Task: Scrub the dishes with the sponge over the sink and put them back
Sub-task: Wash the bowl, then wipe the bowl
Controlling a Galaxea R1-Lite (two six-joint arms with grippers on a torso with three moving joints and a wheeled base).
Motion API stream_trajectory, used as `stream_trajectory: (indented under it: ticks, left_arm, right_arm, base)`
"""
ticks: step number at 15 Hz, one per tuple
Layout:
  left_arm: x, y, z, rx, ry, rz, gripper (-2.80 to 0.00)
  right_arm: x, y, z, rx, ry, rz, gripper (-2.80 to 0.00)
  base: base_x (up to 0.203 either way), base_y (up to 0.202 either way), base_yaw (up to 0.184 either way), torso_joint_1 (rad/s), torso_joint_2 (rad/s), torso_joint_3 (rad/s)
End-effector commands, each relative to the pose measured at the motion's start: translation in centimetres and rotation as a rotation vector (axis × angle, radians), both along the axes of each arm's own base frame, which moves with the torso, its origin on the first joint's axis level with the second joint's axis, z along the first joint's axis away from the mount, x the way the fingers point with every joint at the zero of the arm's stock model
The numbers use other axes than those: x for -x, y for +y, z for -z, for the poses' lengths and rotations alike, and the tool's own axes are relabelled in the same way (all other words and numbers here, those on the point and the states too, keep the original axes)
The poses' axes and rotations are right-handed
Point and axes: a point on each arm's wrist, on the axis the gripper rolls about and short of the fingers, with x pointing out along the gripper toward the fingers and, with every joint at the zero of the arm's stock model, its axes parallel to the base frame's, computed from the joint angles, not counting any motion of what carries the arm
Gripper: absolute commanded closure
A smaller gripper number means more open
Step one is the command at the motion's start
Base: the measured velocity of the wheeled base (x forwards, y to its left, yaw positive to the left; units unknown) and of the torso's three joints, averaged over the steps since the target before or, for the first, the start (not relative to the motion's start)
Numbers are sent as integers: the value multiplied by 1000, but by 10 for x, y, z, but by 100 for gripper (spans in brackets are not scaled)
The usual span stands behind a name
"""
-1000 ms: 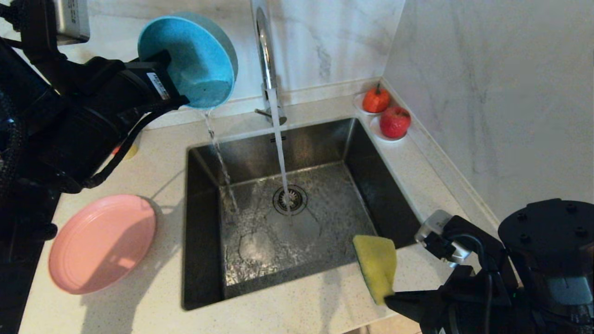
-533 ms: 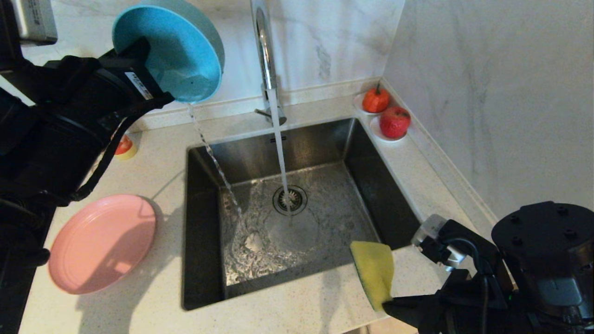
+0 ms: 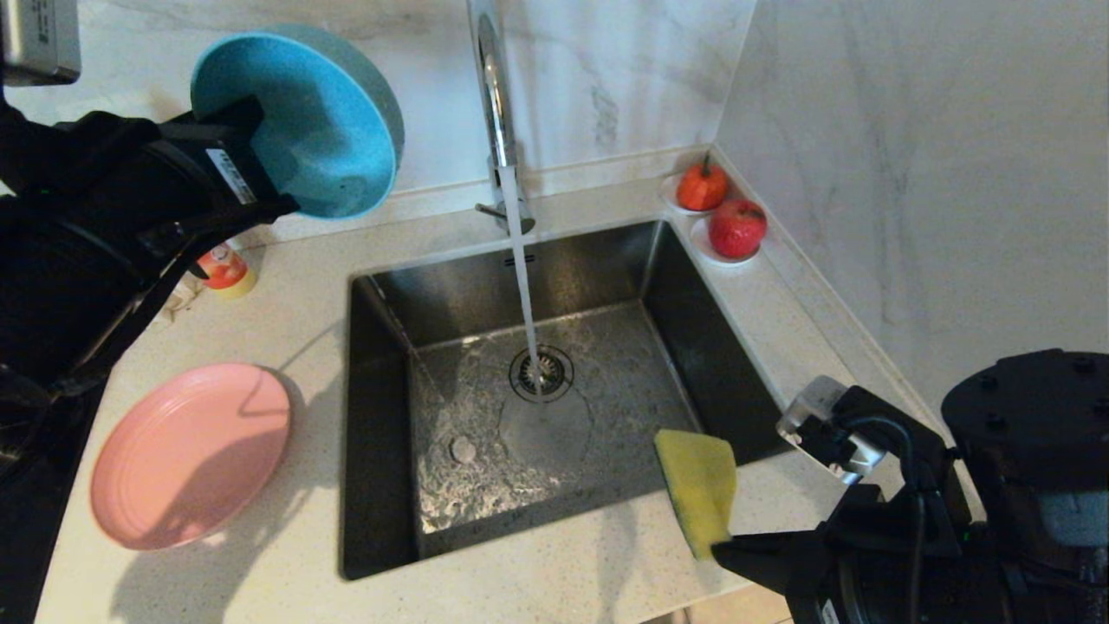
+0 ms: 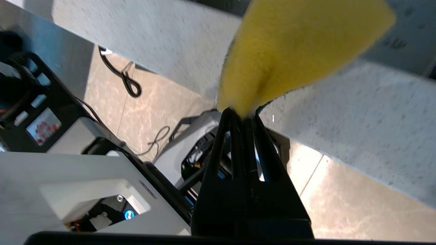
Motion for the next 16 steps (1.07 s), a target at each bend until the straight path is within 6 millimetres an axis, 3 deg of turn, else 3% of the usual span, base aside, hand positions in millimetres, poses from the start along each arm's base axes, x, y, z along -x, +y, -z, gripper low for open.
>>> stream_trajectory:
  ticks: [1, 4, 10, 16]
  left_arm:
    - [31, 7, -2, -56, 137, 37, 0]
    - [57, 5, 2, -135, 286, 218, 0]
    - [67, 3, 30, -148, 513, 485, 0]
    - [40, -20, 55, -183, 643, 450, 0]
  right_arm:
    - [4, -3, -13, -34, -23, -13, 0]
    - [20, -12, -28, -57, 8, -106, 0]
    - [36, -29, -51, -55, 64, -184, 0]
    - [45, -37, -87, -55, 135, -262, 0]
  base:
    - [0, 0, 0, 0, 0, 0]
    - [0, 0, 0, 0, 0, 0]
    - [0, 0, 0, 0, 0, 0]
    - [0, 0, 0, 0, 0, 0]
